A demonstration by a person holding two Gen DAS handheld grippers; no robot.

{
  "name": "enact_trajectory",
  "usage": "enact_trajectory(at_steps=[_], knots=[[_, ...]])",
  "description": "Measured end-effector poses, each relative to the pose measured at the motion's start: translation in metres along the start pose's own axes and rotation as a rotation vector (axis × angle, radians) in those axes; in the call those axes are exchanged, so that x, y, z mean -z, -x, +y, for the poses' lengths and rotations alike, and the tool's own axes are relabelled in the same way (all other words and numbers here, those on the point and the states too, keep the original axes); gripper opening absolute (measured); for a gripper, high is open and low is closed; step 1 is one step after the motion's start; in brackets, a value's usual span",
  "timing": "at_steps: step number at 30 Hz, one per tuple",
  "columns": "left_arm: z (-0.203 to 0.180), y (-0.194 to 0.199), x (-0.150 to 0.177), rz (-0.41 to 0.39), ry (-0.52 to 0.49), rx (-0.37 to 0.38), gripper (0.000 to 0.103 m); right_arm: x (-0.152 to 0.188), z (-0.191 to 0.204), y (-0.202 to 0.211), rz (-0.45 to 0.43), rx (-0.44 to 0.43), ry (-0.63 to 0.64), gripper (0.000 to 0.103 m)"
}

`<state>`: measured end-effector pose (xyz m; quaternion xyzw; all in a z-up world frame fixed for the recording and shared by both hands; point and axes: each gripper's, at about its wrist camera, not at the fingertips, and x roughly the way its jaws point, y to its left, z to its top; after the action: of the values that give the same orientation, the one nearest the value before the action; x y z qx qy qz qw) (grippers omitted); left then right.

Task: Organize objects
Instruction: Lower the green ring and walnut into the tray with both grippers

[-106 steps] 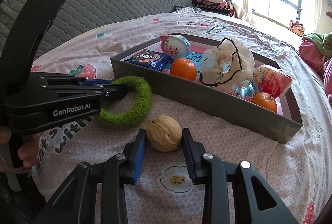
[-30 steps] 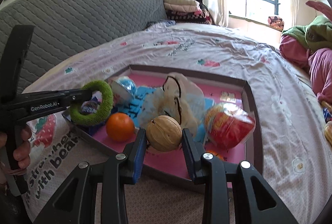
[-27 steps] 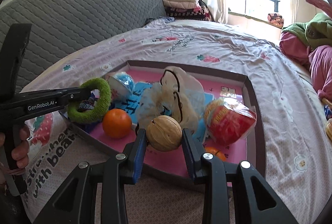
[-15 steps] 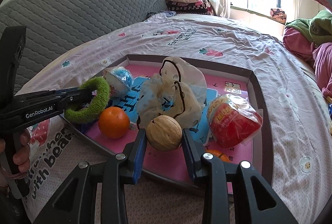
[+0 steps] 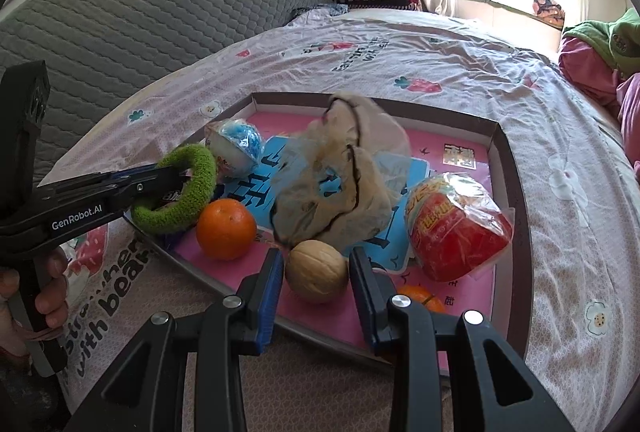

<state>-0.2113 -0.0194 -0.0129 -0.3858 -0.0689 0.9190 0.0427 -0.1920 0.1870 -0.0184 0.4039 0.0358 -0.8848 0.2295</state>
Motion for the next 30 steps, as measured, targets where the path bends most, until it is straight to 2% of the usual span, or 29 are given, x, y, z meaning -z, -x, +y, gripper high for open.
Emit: enact_trajectory(at_steps=[13, 20, 30], knots=[[0.000, 0.002, 0.000, 0.004, -0.006, -0.002, 0.022, 0.001, 0.000, 0.001, -0.008, 0.008, 0.002, 0.035], [-0.001, 0.012, -0.001, -0.018, -0.001, -0.009, 0.032, 0.001, -0.001, 0.004, -0.011, 0.004, -0.013, 0.035], [-0.004, 0.021, -0.003, -0.028, -0.002, -0.017, 0.033, -0.001, -0.001, 0.009, -0.025, 0.008, -0.025, 0.035]])
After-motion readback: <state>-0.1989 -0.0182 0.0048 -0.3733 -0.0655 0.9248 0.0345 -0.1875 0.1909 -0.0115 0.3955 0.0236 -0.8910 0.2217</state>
